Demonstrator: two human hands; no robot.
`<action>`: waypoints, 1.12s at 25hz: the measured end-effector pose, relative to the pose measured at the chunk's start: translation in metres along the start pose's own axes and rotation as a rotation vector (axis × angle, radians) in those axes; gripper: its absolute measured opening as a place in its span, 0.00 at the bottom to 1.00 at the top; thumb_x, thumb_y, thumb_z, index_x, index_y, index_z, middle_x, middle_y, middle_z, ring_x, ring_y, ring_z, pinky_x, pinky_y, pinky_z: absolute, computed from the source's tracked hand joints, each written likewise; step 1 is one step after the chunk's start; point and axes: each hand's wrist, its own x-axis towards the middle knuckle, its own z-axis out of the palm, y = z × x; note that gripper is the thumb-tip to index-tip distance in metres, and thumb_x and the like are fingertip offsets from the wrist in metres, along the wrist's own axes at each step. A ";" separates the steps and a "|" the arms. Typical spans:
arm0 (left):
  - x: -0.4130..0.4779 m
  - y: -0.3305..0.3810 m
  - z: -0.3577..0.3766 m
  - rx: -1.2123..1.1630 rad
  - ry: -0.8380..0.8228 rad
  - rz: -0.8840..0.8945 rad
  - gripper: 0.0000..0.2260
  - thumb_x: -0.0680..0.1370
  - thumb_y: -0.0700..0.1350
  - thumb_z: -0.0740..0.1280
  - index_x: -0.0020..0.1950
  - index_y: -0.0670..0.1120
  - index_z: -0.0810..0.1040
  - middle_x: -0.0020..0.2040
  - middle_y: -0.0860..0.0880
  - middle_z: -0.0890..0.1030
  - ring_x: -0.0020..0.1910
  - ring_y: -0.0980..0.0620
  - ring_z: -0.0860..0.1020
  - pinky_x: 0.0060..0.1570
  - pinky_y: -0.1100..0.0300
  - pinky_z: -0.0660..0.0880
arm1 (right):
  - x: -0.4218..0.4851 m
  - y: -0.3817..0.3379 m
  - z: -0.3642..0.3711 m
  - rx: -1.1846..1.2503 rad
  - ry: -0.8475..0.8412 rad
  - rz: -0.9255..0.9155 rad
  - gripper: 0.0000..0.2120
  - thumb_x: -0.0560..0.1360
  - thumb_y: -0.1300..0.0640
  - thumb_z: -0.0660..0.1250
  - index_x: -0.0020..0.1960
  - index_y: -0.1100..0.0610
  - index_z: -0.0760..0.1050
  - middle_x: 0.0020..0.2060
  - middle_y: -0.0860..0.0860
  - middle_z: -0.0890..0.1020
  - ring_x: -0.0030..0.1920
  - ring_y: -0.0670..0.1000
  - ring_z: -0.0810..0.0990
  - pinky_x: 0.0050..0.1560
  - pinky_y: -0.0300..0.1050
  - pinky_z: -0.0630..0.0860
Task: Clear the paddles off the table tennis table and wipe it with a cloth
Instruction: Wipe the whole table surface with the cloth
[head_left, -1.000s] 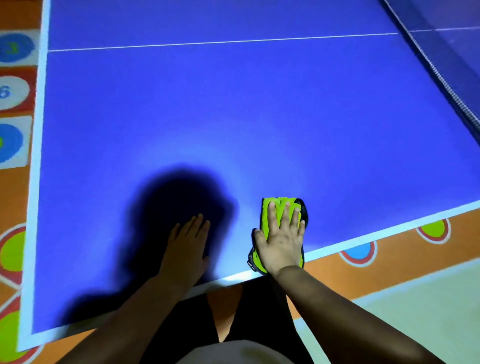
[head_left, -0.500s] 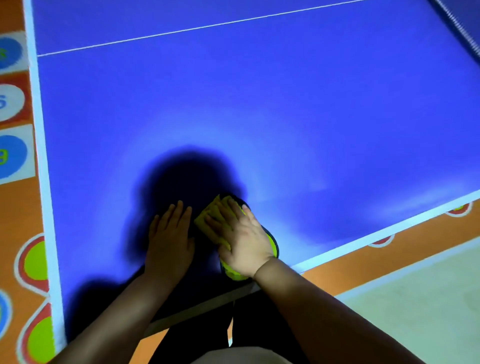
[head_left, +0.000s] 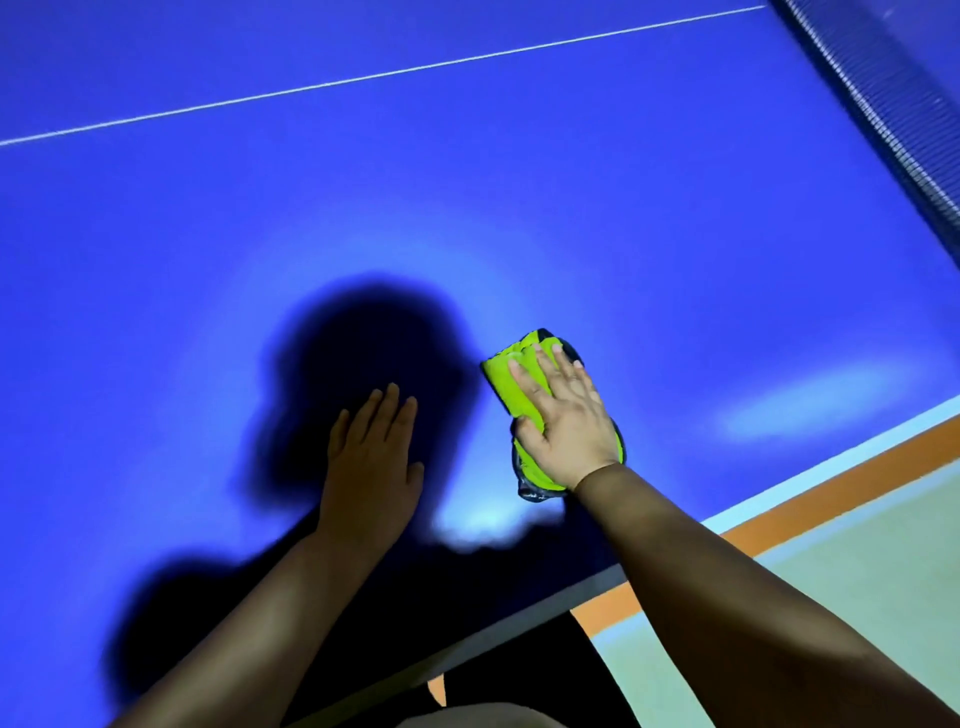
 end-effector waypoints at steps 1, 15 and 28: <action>0.013 0.011 0.003 -0.007 0.010 0.006 0.36 0.58 0.42 0.78 0.65 0.41 0.74 0.67 0.41 0.73 0.66 0.43 0.70 0.63 0.43 0.66 | 0.007 0.020 -0.006 0.000 0.003 0.022 0.30 0.73 0.46 0.55 0.76 0.45 0.60 0.76 0.53 0.60 0.77 0.53 0.52 0.75 0.46 0.43; 0.105 0.060 0.019 -0.051 0.074 0.011 0.37 0.57 0.44 0.79 0.65 0.41 0.74 0.68 0.39 0.71 0.66 0.42 0.70 0.64 0.43 0.63 | 0.083 0.129 -0.047 0.035 0.080 0.542 0.35 0.70 0.45 0.51 0.77 0.45 0.54 0.78 0.53 0.53 0.78 0.54 0.45 0.75 0.50 0.42; -0.028 -0.114 -0.010 -0.096 0.024 -0.403 0.33 0.63 0.42 0.78 0.67 0.40 0.72 0.69 0.37 0.69 0.67 0.38 0.68 0.64 0.38 0.62 | 0.066 -0.158 0.033 -0.114 -0.023 0.038 0.34 0.69 0.45 0.52 0.75 0.48 0.63 0.75 0.59 0.62 0.75 0.63 0.56 0.73 0.63 0.55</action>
